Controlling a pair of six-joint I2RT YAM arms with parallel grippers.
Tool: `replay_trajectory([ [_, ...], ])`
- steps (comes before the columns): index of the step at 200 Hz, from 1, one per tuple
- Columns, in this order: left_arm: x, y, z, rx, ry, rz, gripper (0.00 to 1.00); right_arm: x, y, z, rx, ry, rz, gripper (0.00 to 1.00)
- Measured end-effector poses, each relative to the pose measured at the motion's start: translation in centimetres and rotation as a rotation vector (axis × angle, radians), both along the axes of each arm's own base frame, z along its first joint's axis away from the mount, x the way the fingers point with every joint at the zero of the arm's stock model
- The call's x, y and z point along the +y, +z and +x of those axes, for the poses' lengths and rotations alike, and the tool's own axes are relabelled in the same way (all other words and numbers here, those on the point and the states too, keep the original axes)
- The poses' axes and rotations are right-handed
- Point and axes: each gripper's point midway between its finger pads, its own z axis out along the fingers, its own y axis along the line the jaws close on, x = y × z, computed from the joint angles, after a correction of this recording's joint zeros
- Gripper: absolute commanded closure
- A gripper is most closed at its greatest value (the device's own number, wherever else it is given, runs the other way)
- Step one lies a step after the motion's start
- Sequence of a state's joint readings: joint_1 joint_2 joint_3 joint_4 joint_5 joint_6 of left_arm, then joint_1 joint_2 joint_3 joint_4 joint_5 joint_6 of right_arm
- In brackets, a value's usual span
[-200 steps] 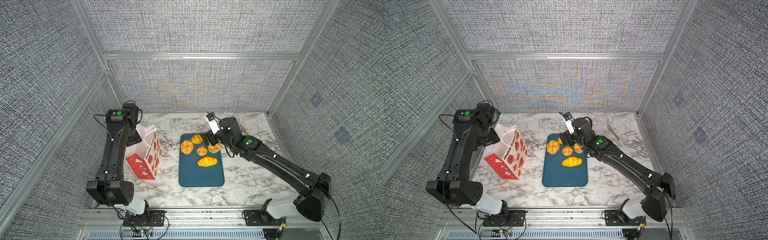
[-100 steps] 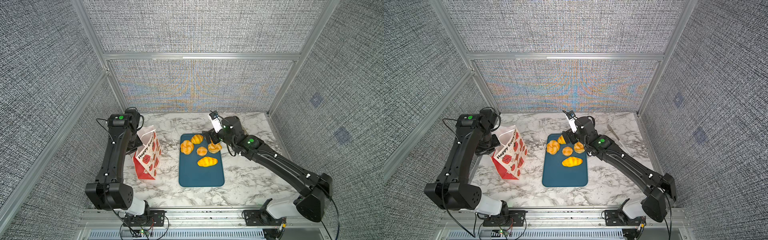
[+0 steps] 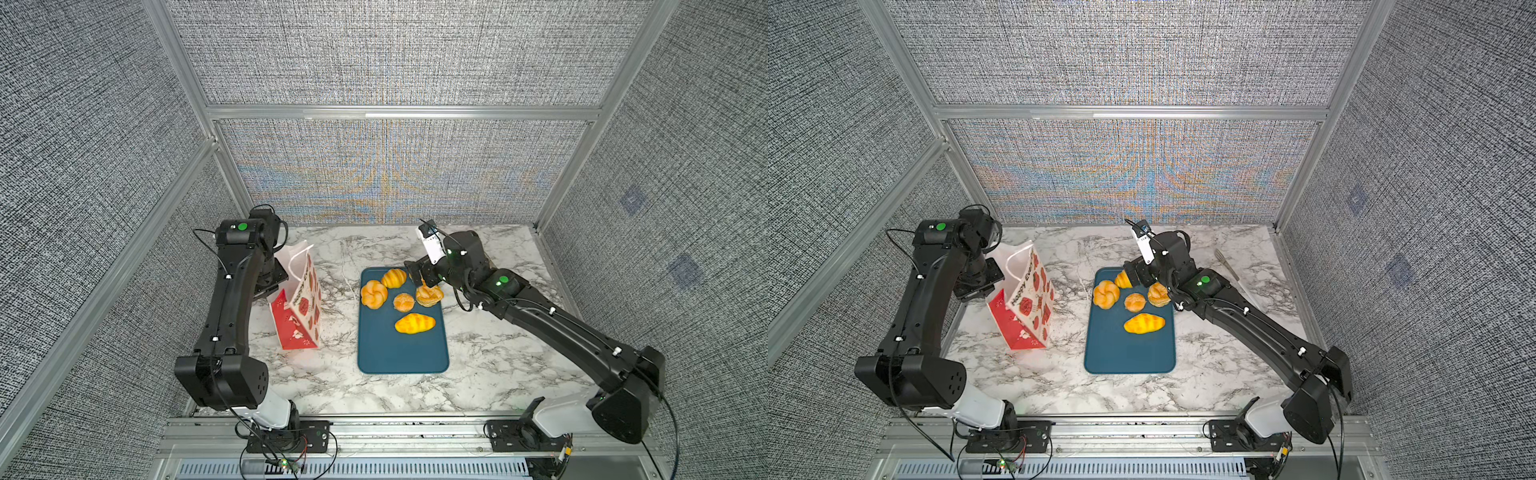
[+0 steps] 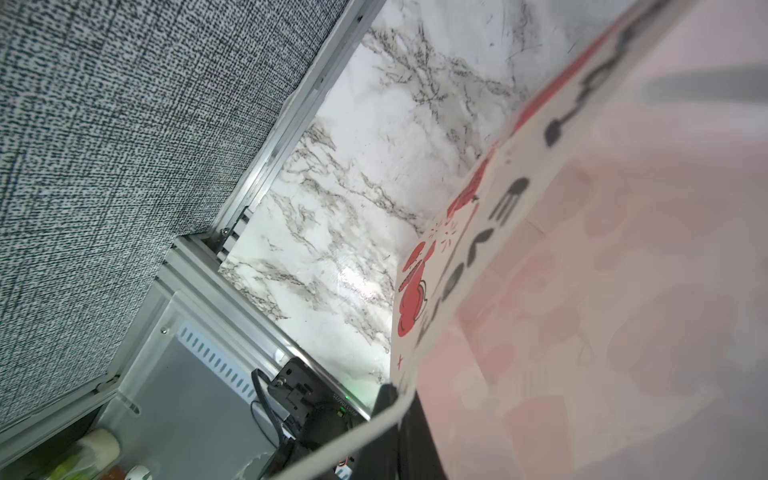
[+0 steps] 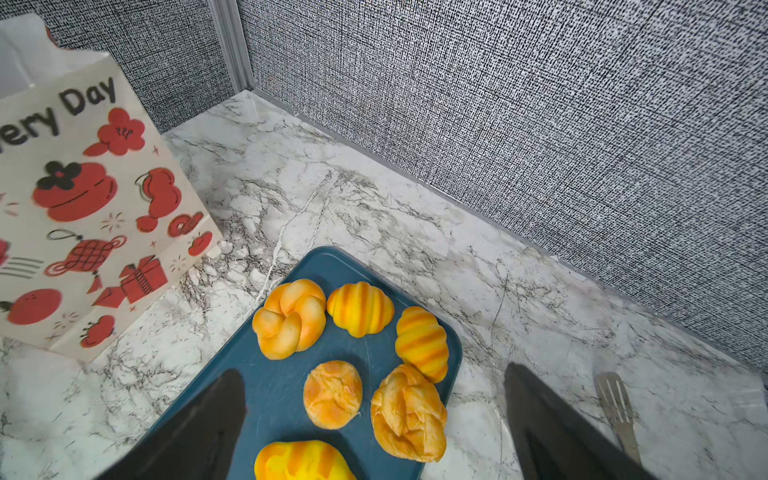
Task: Pack bread into a paper bag
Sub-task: Pick up the paper bag from the center of the board.
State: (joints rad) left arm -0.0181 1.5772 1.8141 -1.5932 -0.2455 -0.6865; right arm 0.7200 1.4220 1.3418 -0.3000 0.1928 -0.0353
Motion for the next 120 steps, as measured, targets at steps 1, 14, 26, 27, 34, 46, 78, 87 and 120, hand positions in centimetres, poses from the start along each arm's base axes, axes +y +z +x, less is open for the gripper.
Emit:
replay_trajectory([
  [1,0.0,0.0,0.0,-0.001,0.0,0.0,0.98,0.0,0.0,0.0,0.0,0.0,0.0,0.01],
  [14,-0.1,0.7,0.8,-0.032,0.001,-0.007,0.98,0.0,0.2,0.0,-0.001,0.0,0.001,0.01],
  [26,-0.2,1.3,1.4,-0.054,0.0,-0.012,0.98,0.0,0.3,0.0,-0.003,0.0,0.003,0.01],
  [27,-0.2,1.3,1.4,-0.055,0.0,-0.012,0.98,0.0,0.3,0.0,-0.003,0.0,0.003,0.01],
  [34,-0.2,1.6,1.7,-0.065,0.0,-0.012,0.98,0.0,0.3,0.0,-0.003,0.0,0.003,0.01],
  [46,-0.2,1.8,2.2,-0.075,0.0,-0.013,0.98,-0.1,0.4,0.0,-0.003,0.0,0.002,0.01],
  [78,-0.3,1.9,3.4,-0.082,0.0,-0.013,0.98,-0.1,0.9,-0.1,-0.008,0.002,0.002,0.01],
  [87,-0.3,1.8,3.6,-0.084,0.0,-0.014,0.98,-0.1,0.9,-0.1,-0.006,0.003,-0.001,0.01],
  [120,-0.9,1.9,4.7,-0.122,-0.005,-0.051,0.97,-0.1,0.9,-0.1,-0.006,0.005,-0.008,0.01],
])
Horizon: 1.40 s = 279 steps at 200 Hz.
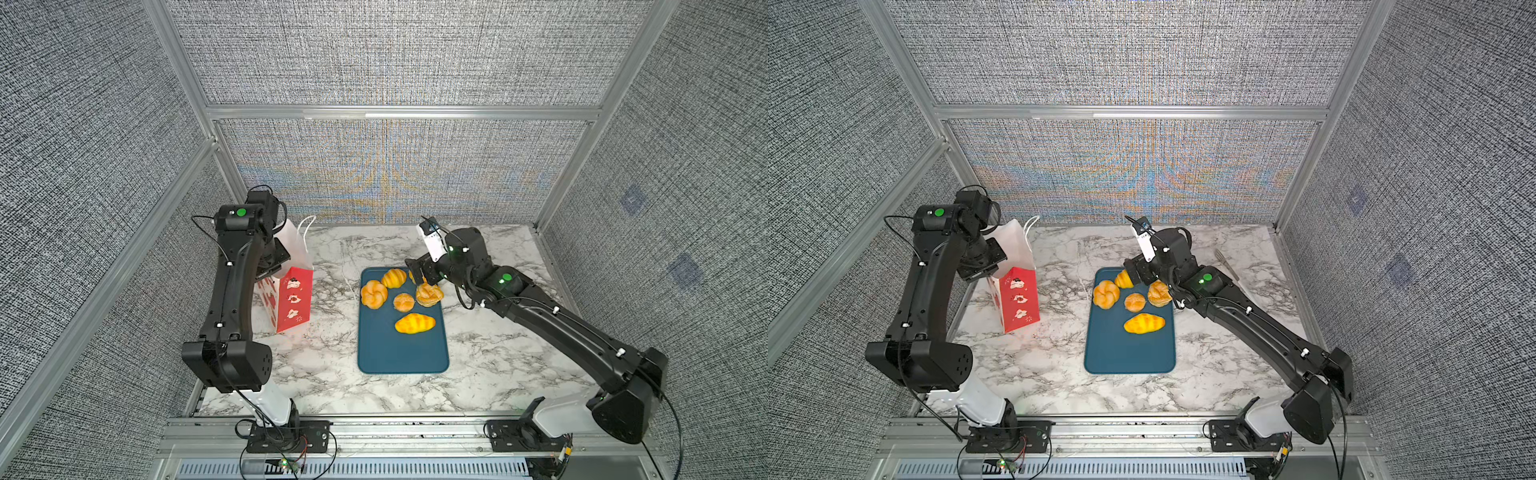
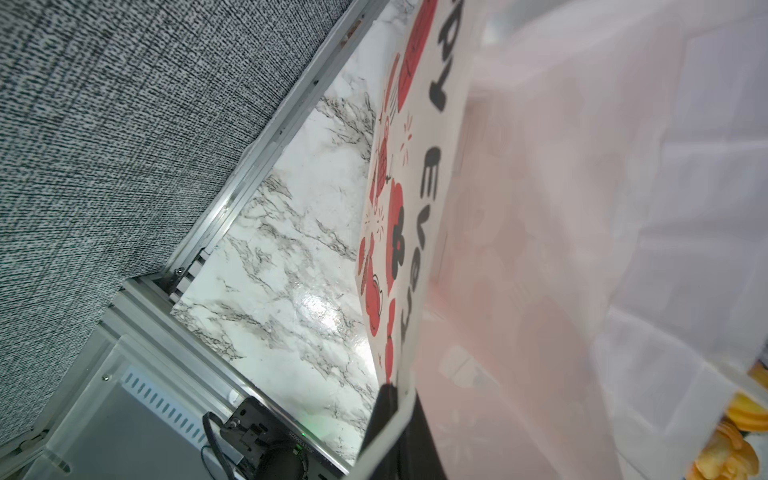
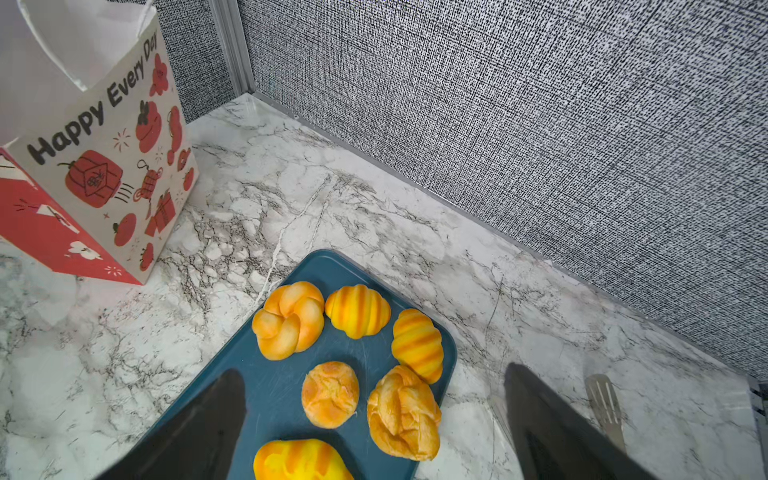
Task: Pack bread into a paper bag
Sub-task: Pick up the paper bag from the center of the board, then place the paper bag at the center of the board.
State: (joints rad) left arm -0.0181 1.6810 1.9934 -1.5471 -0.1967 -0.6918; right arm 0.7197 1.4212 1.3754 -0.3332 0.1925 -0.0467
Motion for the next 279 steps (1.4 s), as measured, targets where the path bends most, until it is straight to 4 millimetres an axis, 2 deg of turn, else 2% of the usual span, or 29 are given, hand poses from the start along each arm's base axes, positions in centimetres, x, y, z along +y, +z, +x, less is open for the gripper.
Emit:
replay_trajectory([
  [51,-1.5,0.8,1.8,-0.097,-0.029,-0.086,0.98,0.0,-0.1,0.0,0.002,0.001,-0.002,0.01],
  [97,-3.2,0.3,2.6,-0.094,-0.107,-0.163,0.98,-0.1,-0.1,-0.1,0.0,0.003,-0.003,0.01],
  [164,-4.2,-0.5,2.2,-0.064,-0.207,-0.19,0.98,0.0,-0.2,-0.4,0.006,0.015,0.0,0.01],
  [197,-3.9,-2.1,1.5,-0.009,-0.223,-0.176,0.98,0.0,0.0,-0.4,0.003,0.015,0.003,0.01],
  [218,-3.7,-2.1,1.1,-0.007,-0.235,-0.16,0.97,0.0,0.0,-0.5,0.004,0.017,0.004,0.01],
  [230,-3.6,-2.1,1.1,-0.007,-0.24,-0.15,0.9,0.0,0.0,-0.5,0.003,0.017,0.004,0.01],
  [240,-3.4,-2.1,1.1,-0.006,-0.242,-0.136,0.76,-0.1,0.2,-0.6,0.002,0.018,0.006,0.01],
  [245,-3.3,-2.0,1.1,-0.006,-0.246,-0.13,0.64,-0.1,0.2,-0.6,0.002,0.018,0.007,0.01],
  [255,-3.0,-1.9,1.0,-0.007,-0.251,-0.113,0.32,-0.1,0.2,-0.7,0.003,0.019,0.006,0.01],
  [267,-2.8,-1.6,0.9,-0.014,-0.247,-0.097,0.03,-0.1,0.1,-0.7,0.007,0.02,0.008,0.01],
  [279,-2.5,-1.4,0.8,-0.02,-0.243,-0.083,0.01,-0.1,0.1,-0.8,0.008,0.02,0.007,0.01],
])
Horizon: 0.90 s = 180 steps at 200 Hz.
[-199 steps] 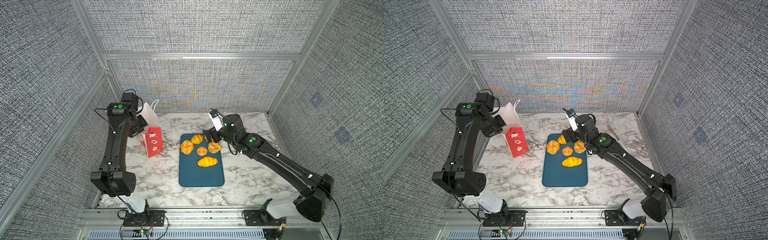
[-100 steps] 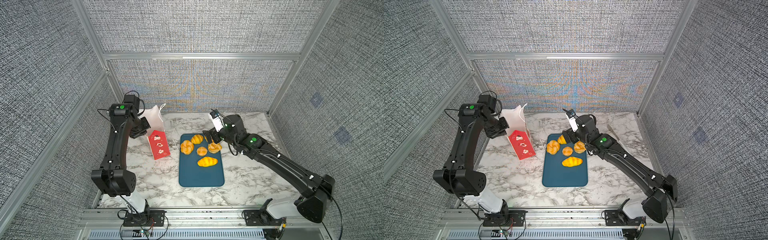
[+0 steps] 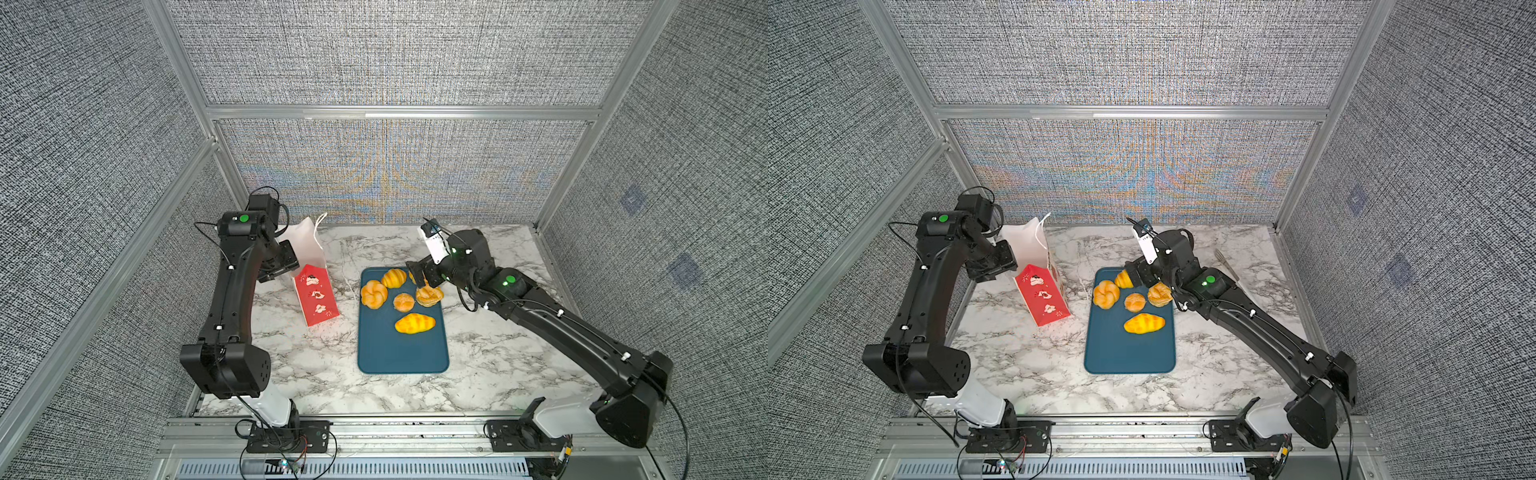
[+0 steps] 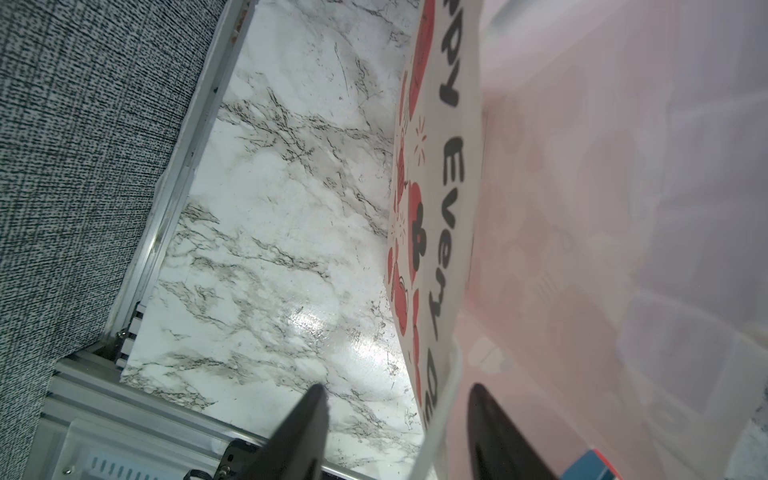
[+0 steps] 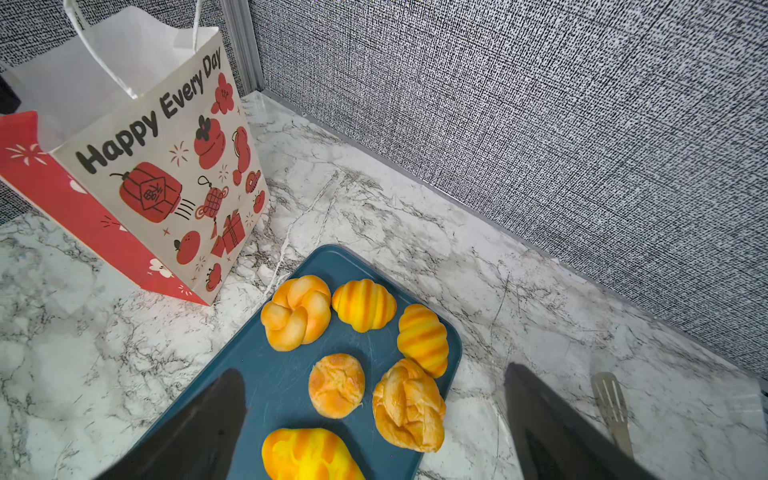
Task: Pack bread into a paper bag
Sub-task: Place the paper bag at the center of the board.
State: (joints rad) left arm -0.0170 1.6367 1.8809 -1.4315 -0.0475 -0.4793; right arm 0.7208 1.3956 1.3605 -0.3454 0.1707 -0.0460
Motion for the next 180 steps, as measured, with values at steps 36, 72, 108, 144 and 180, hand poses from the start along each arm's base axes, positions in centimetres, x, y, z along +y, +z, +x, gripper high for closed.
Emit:
replay_trajectory([
  [36,0.1,0.5,-0.5,-0.015,0.007,0.002,0.01,0.1,-0.1,-0.1,0.005,0.005,-0.001,0.01],
  [72,0.2,-0.3,-1.4,0.013,0.01,0.01,0.01,0.2,-0.1,-0.3,0.008,0.012,-0.002,0.01],
  [108,0.9,-1.1,-1.7,0.04,0.021,0.047,0.01,0.3,0.0,-0.3,0.007,0.013,-0.001,0.01],
  [144,2.1,-0.8,-1.5,0.04,0.042,0.117,0.01,0.1,0.1,-0.4,0.005,0.01,-0.002,0.01],
  [180,3.8,0.7,-1.5,0.018,0.073,0.211,0.01,0.0,0.2,-0.4,0.003,0.004,-0.004,0.01],
])
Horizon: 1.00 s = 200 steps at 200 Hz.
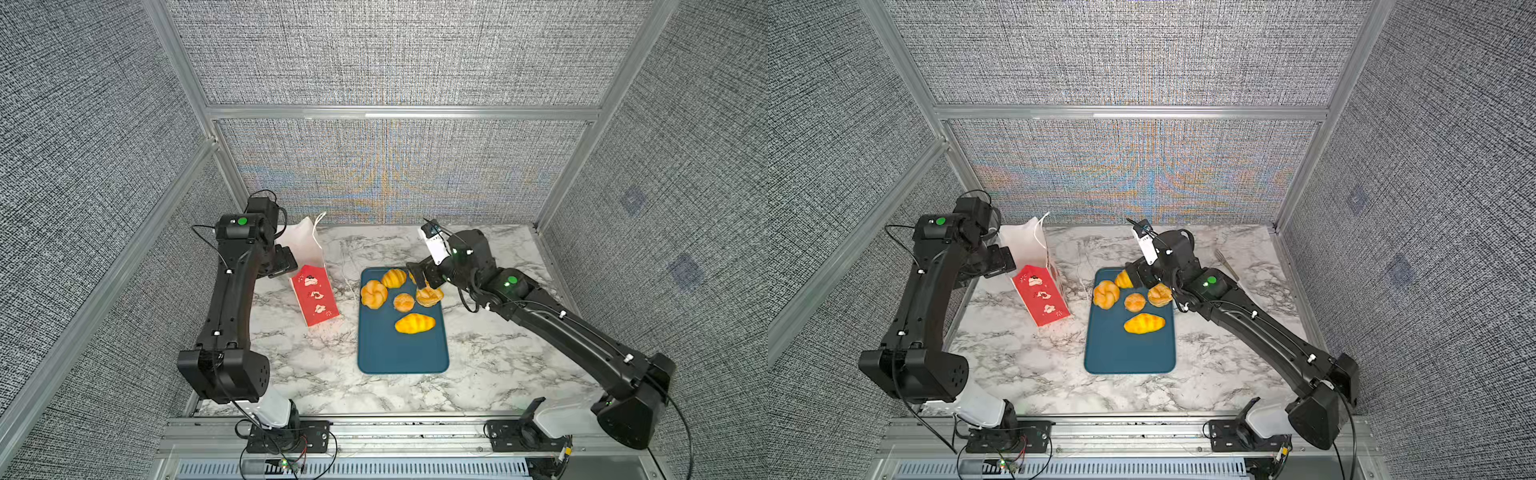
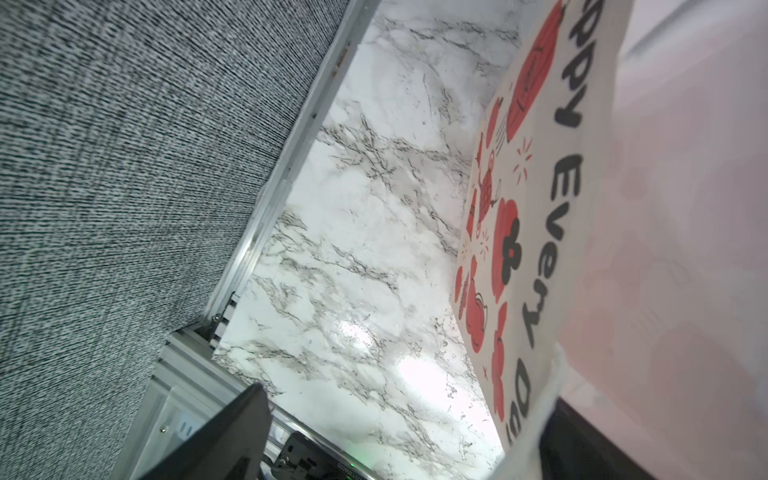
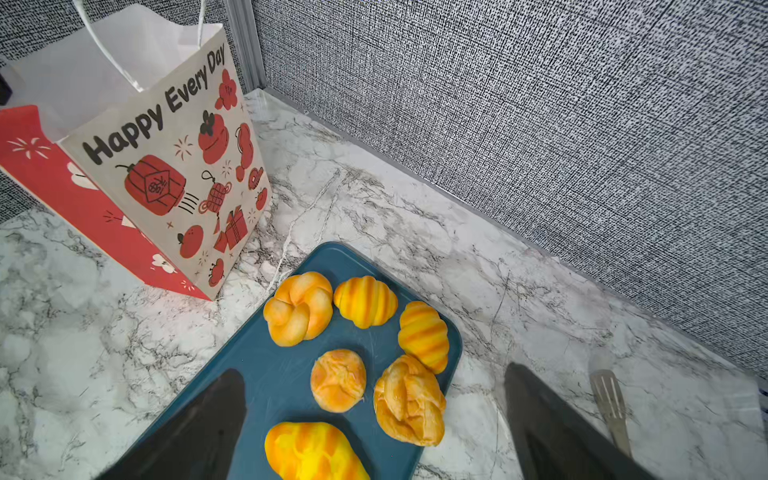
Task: Pack bread into a paper bag
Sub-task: Place the paper bag at the center of the board.
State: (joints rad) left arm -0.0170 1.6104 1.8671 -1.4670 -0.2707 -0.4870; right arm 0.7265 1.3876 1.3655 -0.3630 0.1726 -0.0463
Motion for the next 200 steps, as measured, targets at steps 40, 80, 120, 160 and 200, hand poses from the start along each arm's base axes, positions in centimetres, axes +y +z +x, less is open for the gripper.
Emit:
replay_trajectory([
  [40,1.1,0.6,0.0,0.002,0.018,0.068,0.01,0.1,-0.5,0.2,0.007,-0.002,-0.009,0.01],
  [80,1.7,0.7,0.0,0.007,0.02,0.106,0.01,0.1,-0.6,0.2,0.008,-0.001,-0.013,0.01],
  [120,2.4,1.3,0.4,-0.002,0.026,0.145,0.01,0.0,-0.1,0.1,-0.002,0.001,-0.01,0.01],
  [160,2.5,1.3,0.9,0.0,0.028,0.155,0.01,-0.3,-0.3,-0.1,-0.002,0.0,-0.015,0.01],
  [200,2.7,1.7,1.2,-0.01,0.025,0.168,0.01,-0.5,-0.2,-0.4,-0.004,-0.003,-0.017,0.01],
])
